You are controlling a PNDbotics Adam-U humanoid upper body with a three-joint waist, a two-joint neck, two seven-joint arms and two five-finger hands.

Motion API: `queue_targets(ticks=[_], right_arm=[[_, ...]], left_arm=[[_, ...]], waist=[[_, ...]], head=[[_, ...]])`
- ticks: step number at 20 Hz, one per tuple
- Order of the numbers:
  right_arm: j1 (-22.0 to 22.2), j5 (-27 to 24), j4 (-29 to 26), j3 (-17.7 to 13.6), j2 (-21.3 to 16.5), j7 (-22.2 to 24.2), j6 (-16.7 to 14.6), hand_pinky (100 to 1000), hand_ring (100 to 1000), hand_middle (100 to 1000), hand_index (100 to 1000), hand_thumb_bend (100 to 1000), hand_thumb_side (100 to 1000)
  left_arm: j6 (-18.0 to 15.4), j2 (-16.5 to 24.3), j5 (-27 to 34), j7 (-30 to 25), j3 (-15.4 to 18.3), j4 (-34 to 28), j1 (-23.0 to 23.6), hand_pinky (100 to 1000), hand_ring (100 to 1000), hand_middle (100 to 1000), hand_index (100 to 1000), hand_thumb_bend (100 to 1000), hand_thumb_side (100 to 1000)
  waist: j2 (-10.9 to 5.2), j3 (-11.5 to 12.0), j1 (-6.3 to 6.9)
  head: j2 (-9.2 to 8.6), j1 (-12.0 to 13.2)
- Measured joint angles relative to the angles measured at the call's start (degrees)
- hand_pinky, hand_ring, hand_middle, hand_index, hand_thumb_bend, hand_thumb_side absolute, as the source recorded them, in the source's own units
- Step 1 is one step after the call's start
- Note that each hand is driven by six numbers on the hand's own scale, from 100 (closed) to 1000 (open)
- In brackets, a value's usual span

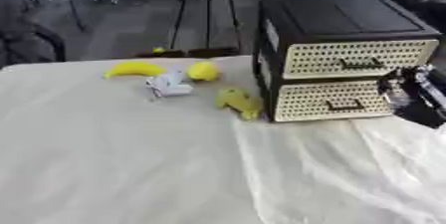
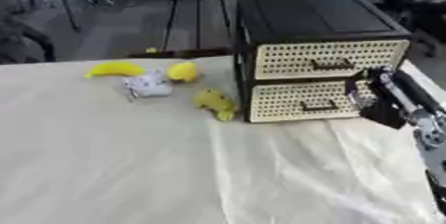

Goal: Pick up objects from table and place into drawer.

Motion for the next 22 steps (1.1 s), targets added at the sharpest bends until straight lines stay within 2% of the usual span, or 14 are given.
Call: queue_targets(ticks=[9, 22], right_arm=[[-3.32, 1.85, 5.04, 0.41, 0.00, -0.14, 0.01, 100, 100, 105, 649, 100, 733], [-11.98, 9.25, 19.78, 1.84, 0.54, -0.52, -0.66, 100, 100, 110, 656, 100, 759]], left_arm=[[-0.09, -0.41, 0.00, -0.09, 0.00, 0.00, 0.00, 647, 489, 572, 721, 481, 843], [-0.18, -0.49, 0.20, -0.28, -0.03, 0.00, -0.09, 647, 488, 571, 721, 481, 845]], waist=[[0.00, 0.07, 0.11], [0.35, 0.95, 0.69]], head=[[0.00, -0.13], [0.00, -0.76]])
